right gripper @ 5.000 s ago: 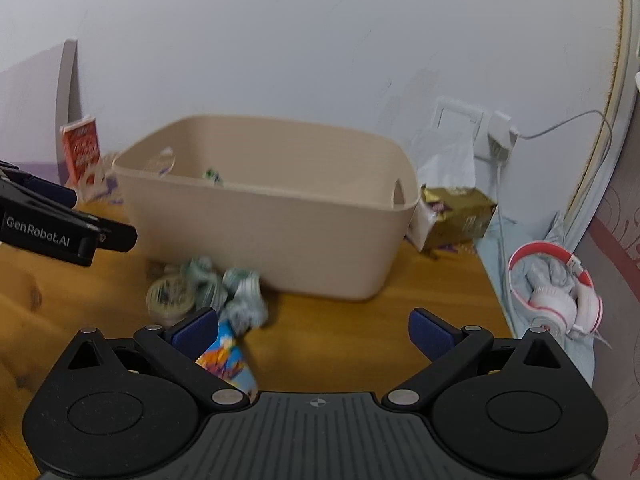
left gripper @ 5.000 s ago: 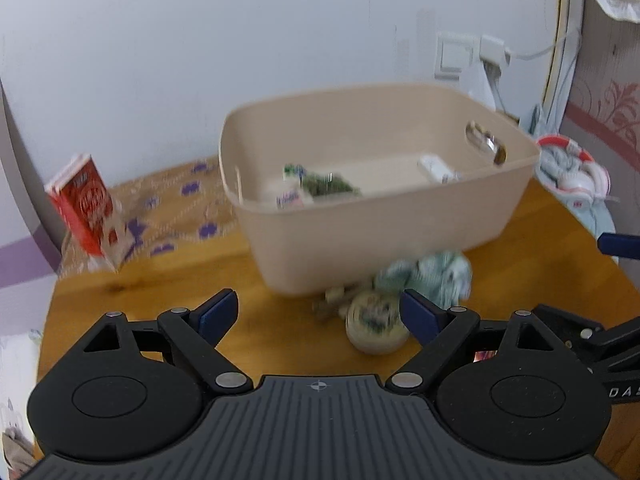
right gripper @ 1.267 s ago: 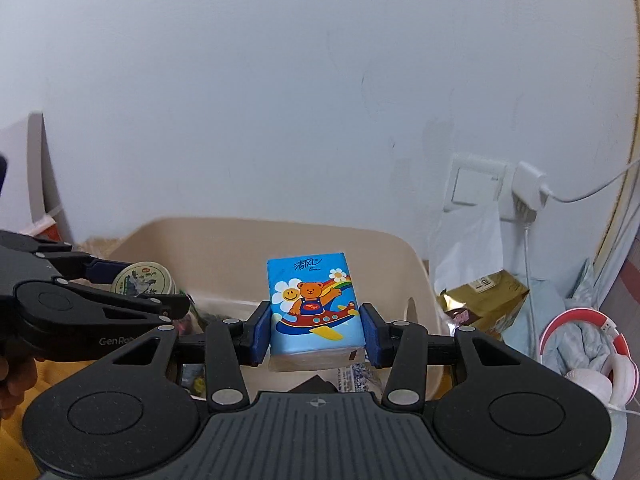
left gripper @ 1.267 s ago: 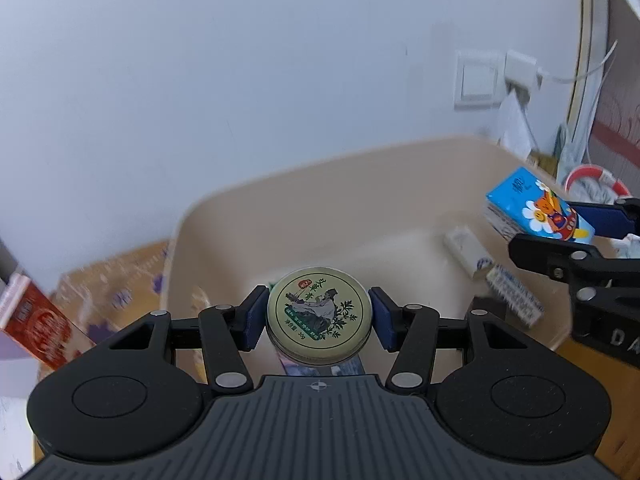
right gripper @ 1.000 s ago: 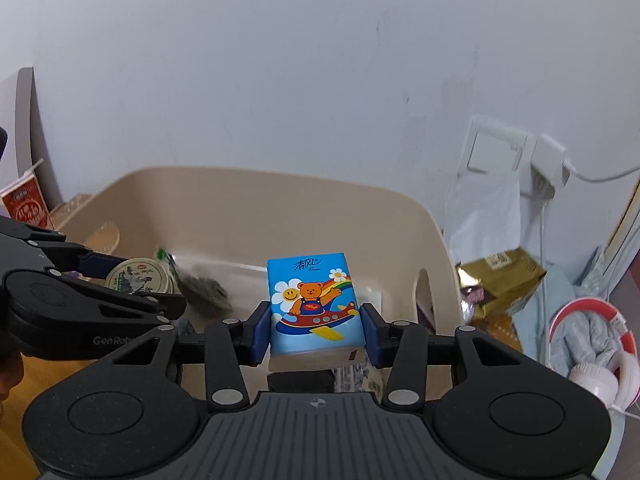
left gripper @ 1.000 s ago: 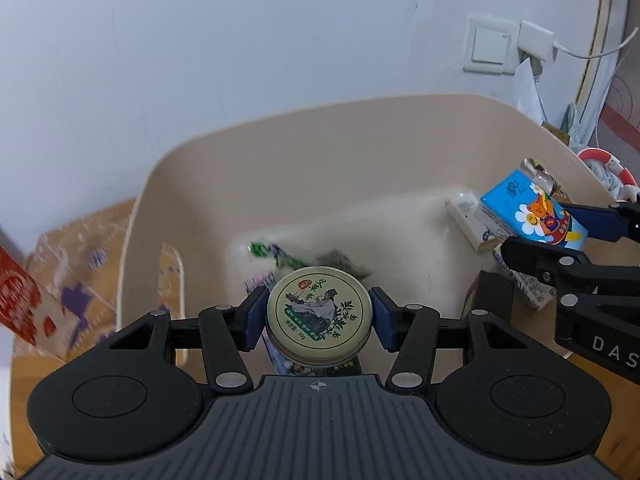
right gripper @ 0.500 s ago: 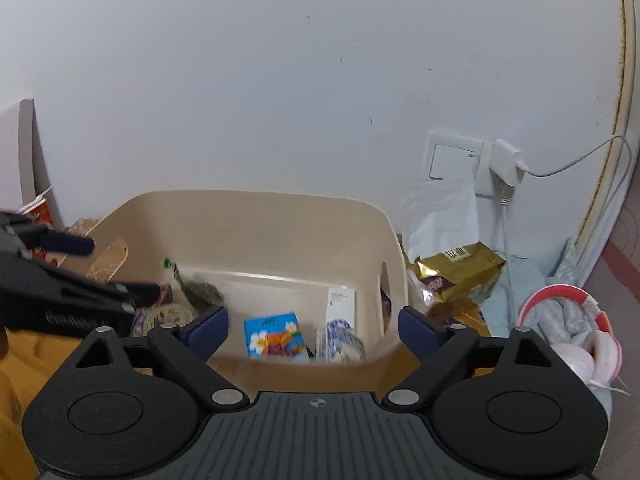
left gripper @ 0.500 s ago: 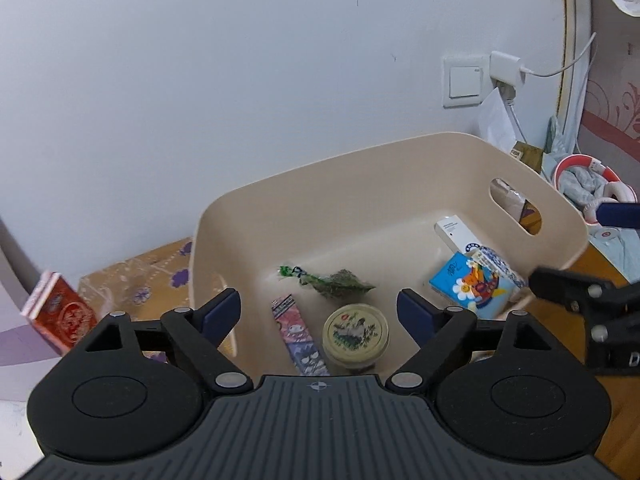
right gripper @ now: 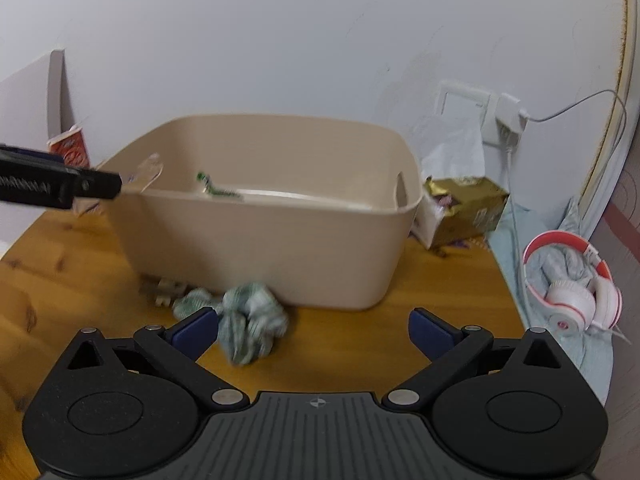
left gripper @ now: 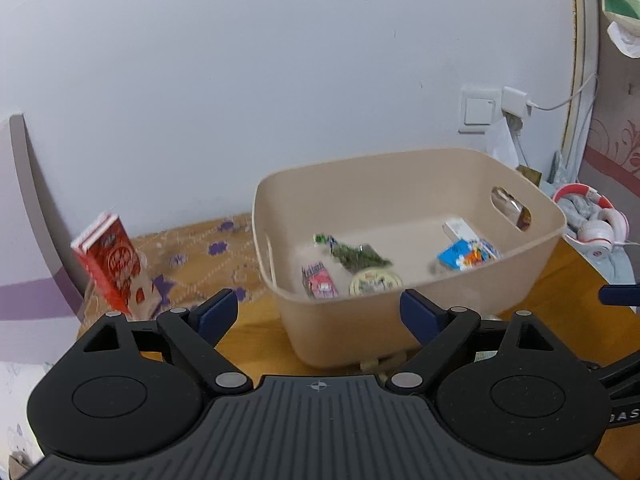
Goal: Organize objects
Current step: 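Grasp the beige hair clips with the left gripper while the right gripper grasps the checkered cloth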
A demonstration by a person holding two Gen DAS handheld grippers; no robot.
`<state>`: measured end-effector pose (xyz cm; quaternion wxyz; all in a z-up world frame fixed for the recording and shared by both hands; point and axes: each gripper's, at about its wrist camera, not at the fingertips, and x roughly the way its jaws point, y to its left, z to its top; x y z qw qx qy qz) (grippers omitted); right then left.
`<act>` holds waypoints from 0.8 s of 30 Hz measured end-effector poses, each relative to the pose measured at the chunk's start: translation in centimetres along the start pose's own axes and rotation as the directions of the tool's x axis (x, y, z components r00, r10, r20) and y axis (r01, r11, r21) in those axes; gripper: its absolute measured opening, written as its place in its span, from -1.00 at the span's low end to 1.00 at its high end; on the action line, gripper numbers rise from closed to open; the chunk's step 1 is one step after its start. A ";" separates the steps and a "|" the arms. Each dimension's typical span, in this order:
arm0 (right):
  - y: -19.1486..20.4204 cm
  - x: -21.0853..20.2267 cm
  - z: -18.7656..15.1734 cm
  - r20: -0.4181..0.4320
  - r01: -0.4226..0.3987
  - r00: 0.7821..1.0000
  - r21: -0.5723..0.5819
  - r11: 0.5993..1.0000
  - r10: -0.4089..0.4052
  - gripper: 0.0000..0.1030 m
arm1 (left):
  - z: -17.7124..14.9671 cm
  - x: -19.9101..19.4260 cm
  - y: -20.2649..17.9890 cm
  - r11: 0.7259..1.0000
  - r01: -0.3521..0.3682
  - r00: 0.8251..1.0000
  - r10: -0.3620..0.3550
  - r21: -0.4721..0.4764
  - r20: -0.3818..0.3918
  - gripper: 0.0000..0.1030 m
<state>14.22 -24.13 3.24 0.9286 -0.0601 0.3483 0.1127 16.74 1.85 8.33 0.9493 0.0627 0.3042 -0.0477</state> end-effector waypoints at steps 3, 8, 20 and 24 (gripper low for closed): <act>0.8 0.6 -1.0 -0.024 -0.013 1.000 -0.016 1.000 0.013 1.00 | -1.4 0.2 0.2 1.000 0.021 0.999 -0.021 -0.013 -0.039 0.75; 2.1 2.5 -2.3 -0.063 -0.040 0.997 -0.032 0.999 0.037 1.00 | -3.7 2.4 -0.4 1.000 0.018 0.993 -0.017 0.010 -0.121 0.75; 4.0 6.3 -3.5 -0.075 -0.030 0.997 -0.055 0.998 0.025 1.00 | -6.4 7.3 -0.8 0.998 0.037 0.974 -0.046 -0.045 -0.220 0.75; 4.6 6.7 -3.0 -0.035 -0.009 0.999 -0.094 0.996 0.005 1.00 | -6.6 8.3 -0.3 0.996 0.054 0.972 -0.069 -0.071 -0.227 0.75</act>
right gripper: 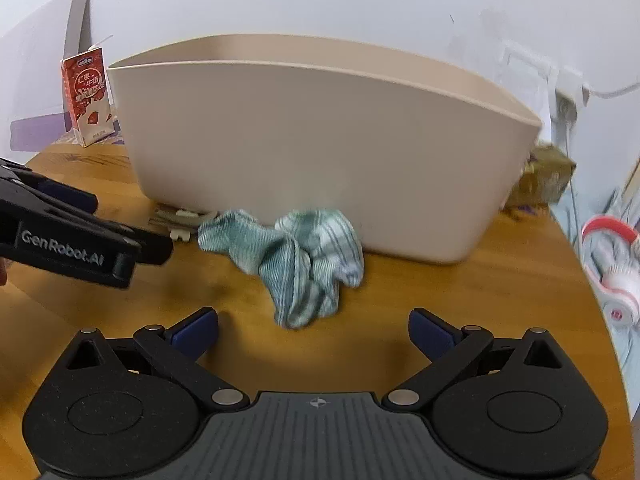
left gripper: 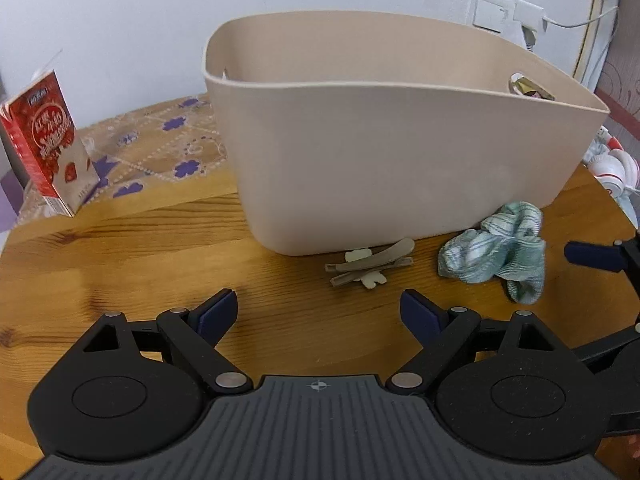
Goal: Organize objects
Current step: 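Grasp the beige hair clips with the left gripper while the right gripper grasps the checkered cloth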
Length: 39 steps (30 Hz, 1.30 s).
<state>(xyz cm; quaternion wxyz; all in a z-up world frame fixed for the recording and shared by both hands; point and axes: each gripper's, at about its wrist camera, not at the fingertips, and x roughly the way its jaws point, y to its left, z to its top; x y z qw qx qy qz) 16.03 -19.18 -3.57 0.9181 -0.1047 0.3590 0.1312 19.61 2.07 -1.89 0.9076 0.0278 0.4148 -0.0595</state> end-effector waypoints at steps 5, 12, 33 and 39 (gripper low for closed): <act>-0.6 0.5 0.6 0.017 -0.024 1.000 0.037 0.999 0.023 0.27 | -0.1 0.5 0.4 0.999 0.012 1.000 -0.012 -0.035 0.003 0.75; -2.8 0.3 0.3 0.013 -0.018 1.000 0.119 0.993 0.017 -0.74 | 0.2 1.1 -1.2 0.999 -0.014 0.999 0.016 -0.038 0.044 0.75; -4.4 -0.5 -0.7 0.019 -0.043 0.999 0.180 0.983 0.040 -0.84 | 0.2 0.9 -2.3 0.996 -0.045 0.993 0.053 -0.074 0.102 -0.73; -4.1 -1.2 -1.1 0.020 -0.048 0.999 0.178 0.983 0.045 -0.84 | -0.6 0.1 -2.1 0.997 -0.030 0.995 0.036 -0.071 0.095 -0.74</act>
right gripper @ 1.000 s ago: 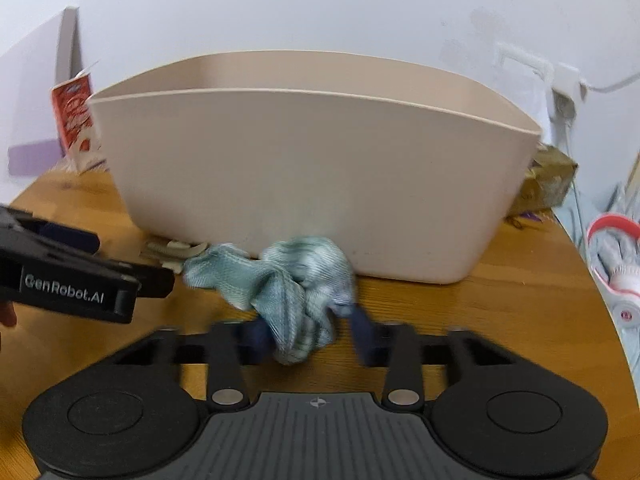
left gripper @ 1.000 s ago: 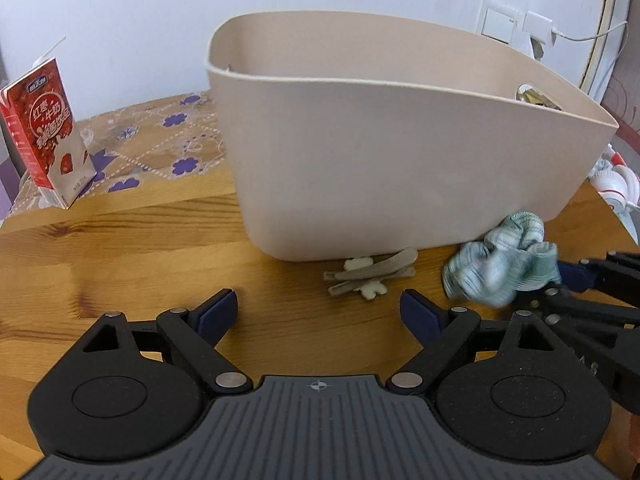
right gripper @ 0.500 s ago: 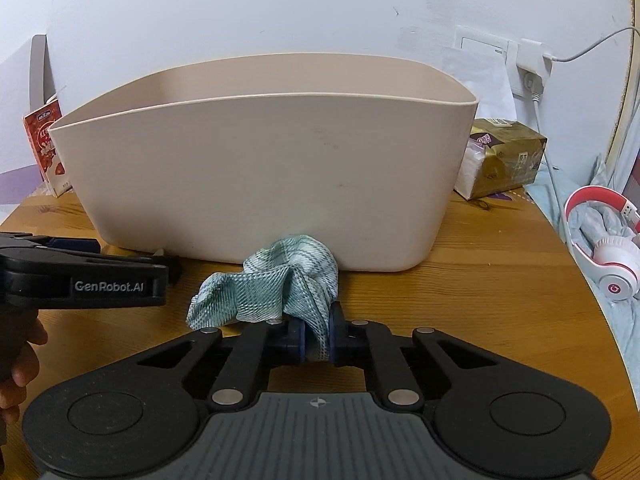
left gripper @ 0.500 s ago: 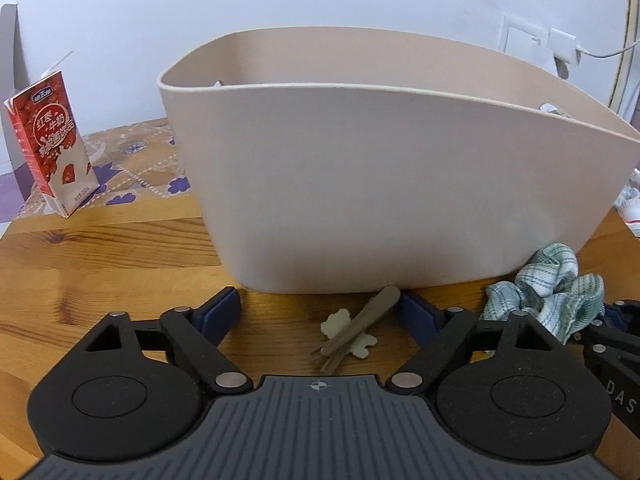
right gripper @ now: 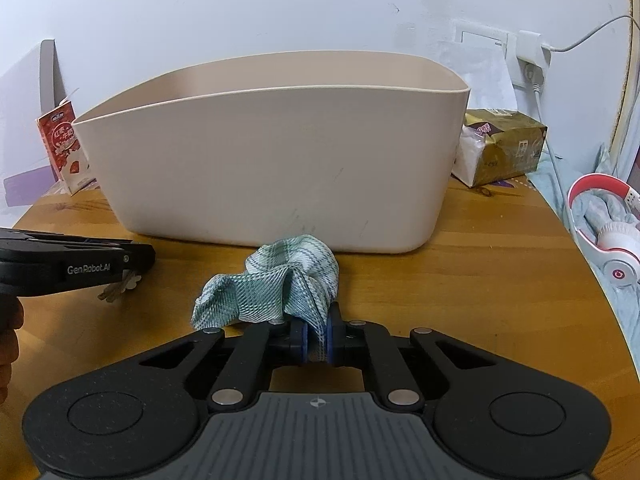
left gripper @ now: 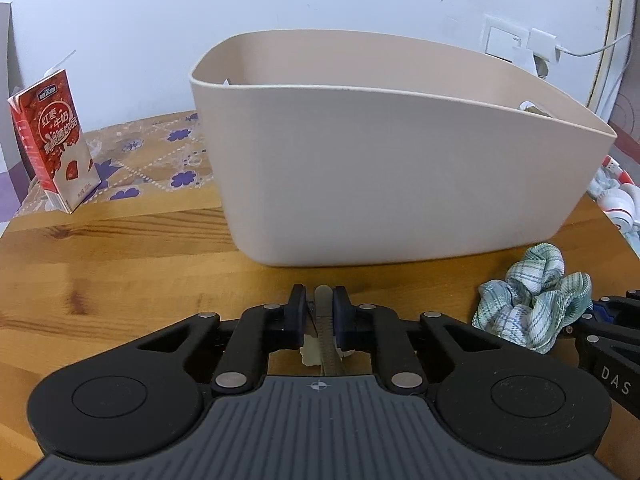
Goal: Organize objects
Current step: 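Grasp the beige hair clips with the left gripper while the right gripper grasps the checkered cloth, then carry the clips and cloth over the beige bin and open both grippers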
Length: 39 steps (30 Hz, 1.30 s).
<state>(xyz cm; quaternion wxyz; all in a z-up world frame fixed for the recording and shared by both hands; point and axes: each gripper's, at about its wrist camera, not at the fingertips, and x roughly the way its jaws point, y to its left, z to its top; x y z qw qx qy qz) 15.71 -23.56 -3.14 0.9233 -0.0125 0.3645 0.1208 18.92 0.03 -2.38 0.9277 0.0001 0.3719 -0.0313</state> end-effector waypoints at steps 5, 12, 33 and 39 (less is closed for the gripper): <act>0.2 -1.1 -0.1 0.015 -0.012 1.000 0.002 1.000 0.012 -0.84 | -0.4 -0.7 0.2 1.000 0.022 0.999 -0.021 0.022 -0.023 -0.75; 0.4 -4.4 -0.1 0.063 -0.024 0.998 -0.016 1.000 0.025 -0.84 | -0.8 -3.8 -0.1 0.996 0.060 0.998 -0.059 0.068 -0.019 -0.75; -0.3 -10.1 9.6 0.298 -0.041 0.954 0.037 0.998 0.028 -0.84 | 10.4 -10.1 -1.0 0.990 0.058 0.980 -0.081 0.131 0.184 -0.75; -0.8 -7.6 13.3 0.296 -0.008 0.955 0.053 0.999 -0.008 -0.84 | 14.1 -6.9 -1.6 0.993 0.035 0.985 -0.054 0.111 0.166 -0.75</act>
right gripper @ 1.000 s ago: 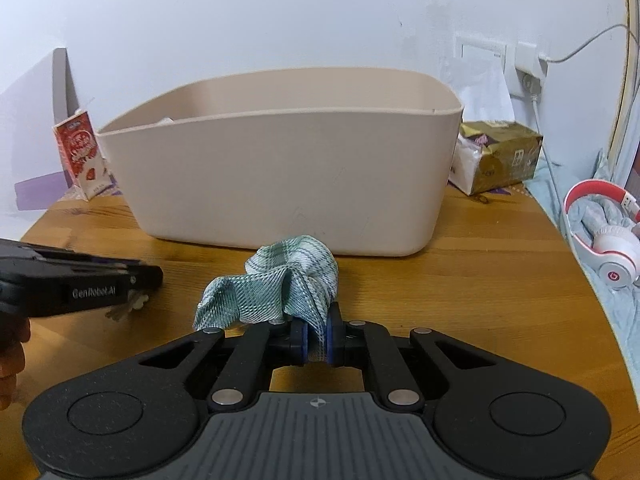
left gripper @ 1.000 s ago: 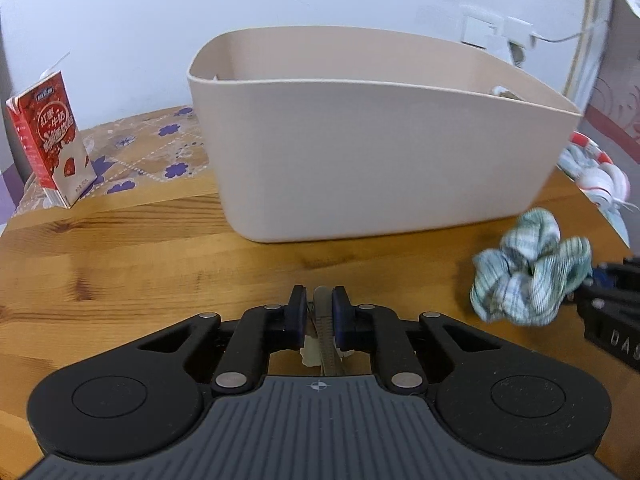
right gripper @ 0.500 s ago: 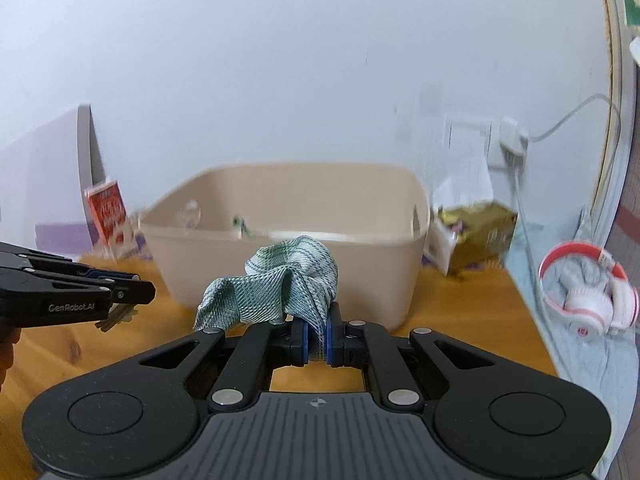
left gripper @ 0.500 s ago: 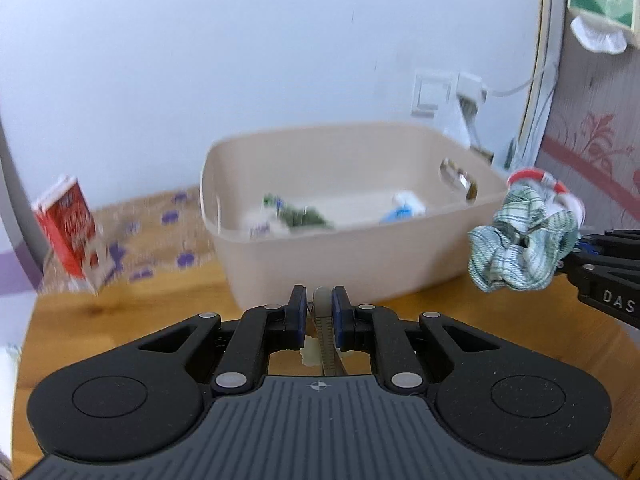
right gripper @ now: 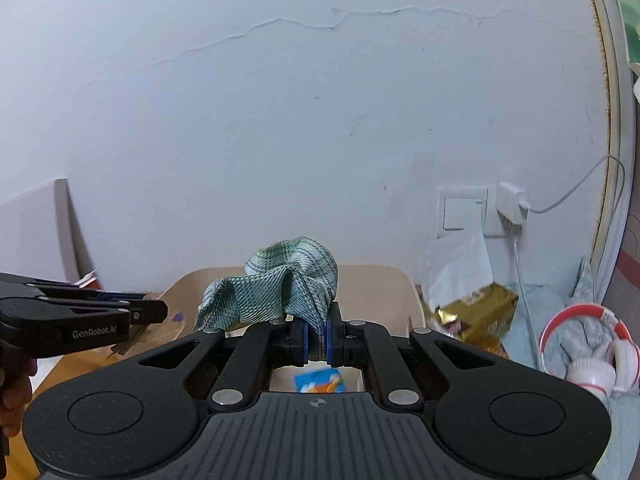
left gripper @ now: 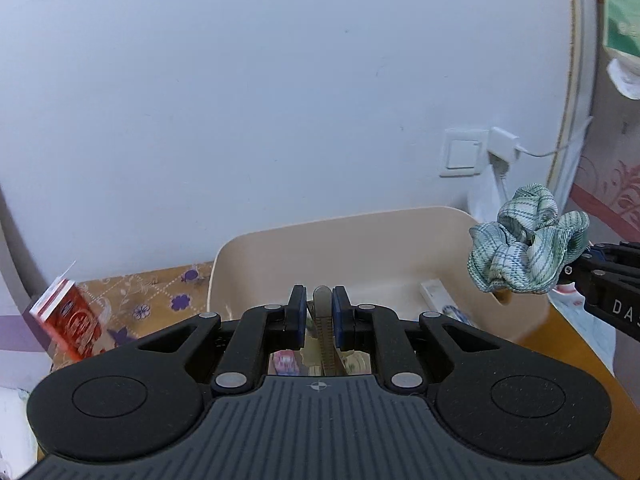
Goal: Organize objects
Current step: 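Carry the clips and cloth over the beige bin and open both grippers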
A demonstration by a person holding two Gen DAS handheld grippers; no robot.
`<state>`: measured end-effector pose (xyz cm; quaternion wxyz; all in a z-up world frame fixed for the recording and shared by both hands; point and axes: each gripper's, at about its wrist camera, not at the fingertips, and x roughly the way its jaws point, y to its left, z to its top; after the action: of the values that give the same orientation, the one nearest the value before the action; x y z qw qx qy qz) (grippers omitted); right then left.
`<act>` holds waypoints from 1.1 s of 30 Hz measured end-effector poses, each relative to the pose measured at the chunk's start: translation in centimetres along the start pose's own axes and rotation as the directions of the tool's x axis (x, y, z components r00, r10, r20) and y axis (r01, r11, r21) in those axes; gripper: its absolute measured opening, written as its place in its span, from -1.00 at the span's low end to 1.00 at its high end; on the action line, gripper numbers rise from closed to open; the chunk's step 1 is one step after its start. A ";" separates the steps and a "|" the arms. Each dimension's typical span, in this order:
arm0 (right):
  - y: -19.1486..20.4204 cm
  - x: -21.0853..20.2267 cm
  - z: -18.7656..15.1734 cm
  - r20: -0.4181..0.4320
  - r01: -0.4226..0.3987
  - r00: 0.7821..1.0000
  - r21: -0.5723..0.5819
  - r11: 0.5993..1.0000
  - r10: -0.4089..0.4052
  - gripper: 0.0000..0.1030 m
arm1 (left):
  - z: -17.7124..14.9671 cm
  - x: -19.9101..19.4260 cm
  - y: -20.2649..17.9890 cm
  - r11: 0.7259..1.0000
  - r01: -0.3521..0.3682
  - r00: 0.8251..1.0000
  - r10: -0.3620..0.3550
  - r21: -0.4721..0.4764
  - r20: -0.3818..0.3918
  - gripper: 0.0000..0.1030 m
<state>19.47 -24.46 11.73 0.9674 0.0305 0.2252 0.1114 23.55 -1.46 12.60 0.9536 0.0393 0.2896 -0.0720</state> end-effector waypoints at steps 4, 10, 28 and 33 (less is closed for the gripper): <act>-0.1 3.3 1.1 -0.042 0.034 0.999 -0.022 0.999 -0.035 -0.84 | 1.1 3.3 -0.4 1.000 -0.004 0.999 0.005 0.005 -0.044 -0.75; 0.4 7.6 1.5 -0.133 0.076 0.987 -0.090 0.993 -0.087 -0.84 | 1.5 7.4 -1.2 1.000 0.002 0.989 -0.002 0.000 -0.145 -0.75; 0.1 9.6 0.9 -0.386 0.065 0.916 -0.138 0.988 -0.114 0.29 | 1.1 8.7 -0.3 0.999 -0.035 0.954 0.028 -0.017 -0.299 0.50; -0.1 6.2 2.7 -0.344 0.067 0.934 -0.108 0.992 -0.101 0.60 | 2.1 5.4 0.0 0.999 -0.050 0.964 0.045 -0.010 -0.263 0.56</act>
<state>26.05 -23.16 11.49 0.9165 -0.0453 0.3884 0.0842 29.20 -2.36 11.33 0.9085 0.0476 0.4132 -0.0408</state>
